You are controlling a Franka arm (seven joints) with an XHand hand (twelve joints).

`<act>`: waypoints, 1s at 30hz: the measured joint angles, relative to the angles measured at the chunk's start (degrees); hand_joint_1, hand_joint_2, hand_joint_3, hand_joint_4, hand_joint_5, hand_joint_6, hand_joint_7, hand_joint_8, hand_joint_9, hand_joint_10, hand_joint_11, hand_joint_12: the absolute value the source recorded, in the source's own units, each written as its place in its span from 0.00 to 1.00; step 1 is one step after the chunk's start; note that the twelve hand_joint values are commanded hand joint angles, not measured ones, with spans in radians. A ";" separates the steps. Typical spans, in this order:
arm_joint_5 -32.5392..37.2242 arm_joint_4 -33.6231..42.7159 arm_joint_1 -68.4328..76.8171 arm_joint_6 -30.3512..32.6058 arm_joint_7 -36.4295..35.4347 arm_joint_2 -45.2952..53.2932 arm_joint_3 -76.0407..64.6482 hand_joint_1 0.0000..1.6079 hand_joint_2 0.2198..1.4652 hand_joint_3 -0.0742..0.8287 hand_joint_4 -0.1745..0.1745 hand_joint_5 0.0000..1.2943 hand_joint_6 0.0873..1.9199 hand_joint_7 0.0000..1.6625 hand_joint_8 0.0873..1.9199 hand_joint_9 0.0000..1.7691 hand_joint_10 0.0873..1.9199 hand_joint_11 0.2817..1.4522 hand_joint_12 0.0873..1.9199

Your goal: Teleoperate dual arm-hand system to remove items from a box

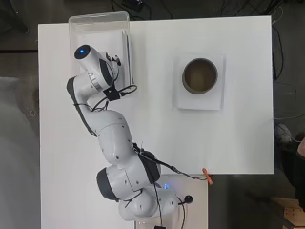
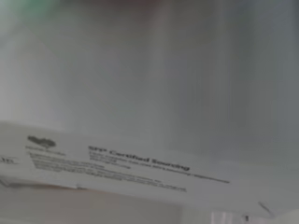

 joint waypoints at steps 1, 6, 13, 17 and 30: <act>-0.14 -2.01 0.06 2.91 1.35 -1.08 -0.03 0.60 0.71 0.09 0.98 0.70 0.48 0.70 0.90 0.78 0.90 0.59 0.84; -1.63 -7.76 0.25 13.49 6.19 -4.21 -0.05 0.61 0.75 0.08 1.00 0.70 0.56 0.73 1.00 0.81 1.00 0.60 0.91; -1.85 -7.35 0.25 14.48 5.64 -6.14 -0.05 0.61 0.75 0.08 1.00 0.69 0.56 0.71 1.00 0.80 1.00 0.56 0.88; -1.95 -6.13 0.19 14.09 5.33 -7.71 -0.36 0.61 0.75 0.08 1.00 0.70 0.55 0.72 1.00 0.80 0.99 0.56 0.88; 3.48 -23.19 -3.24 20.09 -4.57 -39.32 -10.10 0.62 0.73 0.08 1.00 0.73 0.52 0.79 1.00 0.88 1.00 0.73 0.91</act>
